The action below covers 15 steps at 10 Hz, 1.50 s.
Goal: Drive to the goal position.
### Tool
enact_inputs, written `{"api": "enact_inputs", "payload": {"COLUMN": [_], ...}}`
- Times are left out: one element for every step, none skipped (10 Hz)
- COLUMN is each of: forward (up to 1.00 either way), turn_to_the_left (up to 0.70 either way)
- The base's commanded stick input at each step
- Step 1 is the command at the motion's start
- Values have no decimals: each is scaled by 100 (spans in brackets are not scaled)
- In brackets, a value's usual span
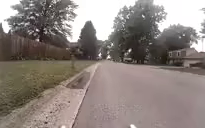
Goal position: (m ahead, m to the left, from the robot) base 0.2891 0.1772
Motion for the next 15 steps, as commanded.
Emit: {"api": "enact_inputs", "payload": {"forward": [70, 70, 70, 70, 70, 70, 70, 70, 70, 70, 70, 70, 70, 70, 70], "turn_to_the_left": [0, 0, 0, 0, 0, 0, 0, 0, 0, 0, 0, 0, 0, 0, 0]}}
